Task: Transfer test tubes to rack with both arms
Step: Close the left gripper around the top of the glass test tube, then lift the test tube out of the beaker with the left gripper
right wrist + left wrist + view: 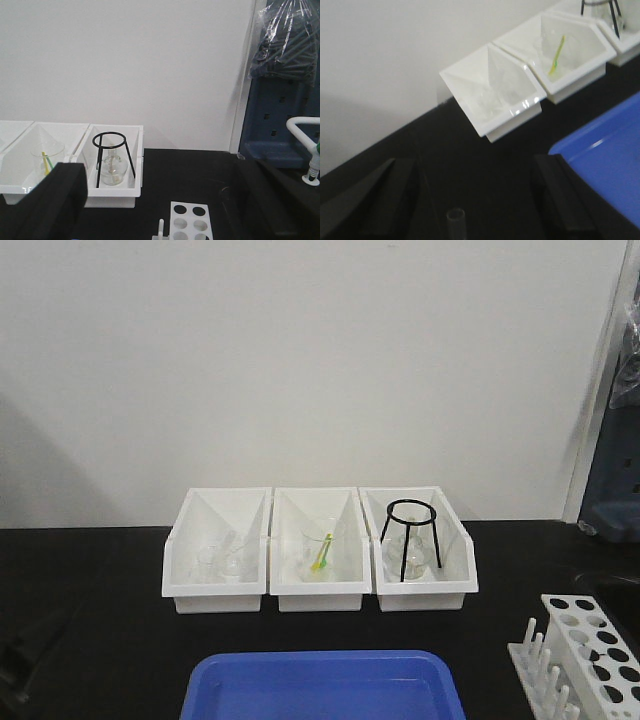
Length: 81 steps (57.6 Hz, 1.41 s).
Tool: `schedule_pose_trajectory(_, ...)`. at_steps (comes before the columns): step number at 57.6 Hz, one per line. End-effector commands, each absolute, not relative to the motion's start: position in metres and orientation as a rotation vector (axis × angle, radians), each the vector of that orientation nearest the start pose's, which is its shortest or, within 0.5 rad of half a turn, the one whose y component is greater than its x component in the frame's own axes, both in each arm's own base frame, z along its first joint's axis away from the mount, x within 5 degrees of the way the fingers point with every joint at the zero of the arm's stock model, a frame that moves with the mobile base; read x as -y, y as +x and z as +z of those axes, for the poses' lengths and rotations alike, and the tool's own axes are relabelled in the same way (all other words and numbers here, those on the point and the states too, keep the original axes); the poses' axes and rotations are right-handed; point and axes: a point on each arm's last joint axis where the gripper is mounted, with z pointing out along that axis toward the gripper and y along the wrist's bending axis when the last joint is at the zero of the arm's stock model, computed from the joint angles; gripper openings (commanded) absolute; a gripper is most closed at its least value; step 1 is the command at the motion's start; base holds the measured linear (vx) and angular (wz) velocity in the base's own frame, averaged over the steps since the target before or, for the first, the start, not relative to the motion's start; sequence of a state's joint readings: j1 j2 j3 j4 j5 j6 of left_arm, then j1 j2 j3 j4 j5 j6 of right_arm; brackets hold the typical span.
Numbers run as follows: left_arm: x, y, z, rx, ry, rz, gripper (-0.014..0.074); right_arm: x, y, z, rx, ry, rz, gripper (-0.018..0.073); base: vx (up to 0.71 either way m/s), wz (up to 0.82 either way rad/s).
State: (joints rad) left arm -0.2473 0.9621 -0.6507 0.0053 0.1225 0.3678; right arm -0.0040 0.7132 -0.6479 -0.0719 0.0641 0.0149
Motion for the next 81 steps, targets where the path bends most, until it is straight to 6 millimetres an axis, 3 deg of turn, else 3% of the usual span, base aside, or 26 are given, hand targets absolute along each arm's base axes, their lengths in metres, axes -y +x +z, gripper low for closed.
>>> schedule_pose_trajectory(1, 0.049, 0.199, 0.309, -1.74, 0.603, 0.132, 0.0544, 0.0, 0.154, 0.379, -1.507, -0.048, -0.055, 0.0583, 0.0, 0.0)
schedule_pose_trajectory(9, 0.035, 0.196, 0.281, -1.776, 0.596, 0.196, 0.0544, 0.0, 0.159, 0.376, -1.525, -0.05, -0.054, 0.0568, 0.0, 0.0)
schedule_pose_trajectory(22, 0.007, 0.211, 0.269, -1.812, 0.443, 0.274, 0.0544, 0.0, 0.164, 0.372, -1.546, -0.051, -0.052, 0.0568, 0.0, 0.0)
schedule_pose_trajectory(48, 0.009, 0.254, 0.232, -1.771, 0.435, 0.252, 0.0542, 0.0, 0.164, 0.372, -1.545, -0.056, -0.056, 0.0568, 0.0, 0.0)
schedule_pose_trajectory(81, 0.011, 0.278, 0.196, -1.745, 0.431, 0.233, 0.0466, 0.0, 0.164, 0.372, -1.545, -0.056, -0.056, 0.0568, 0.0, 0.0)
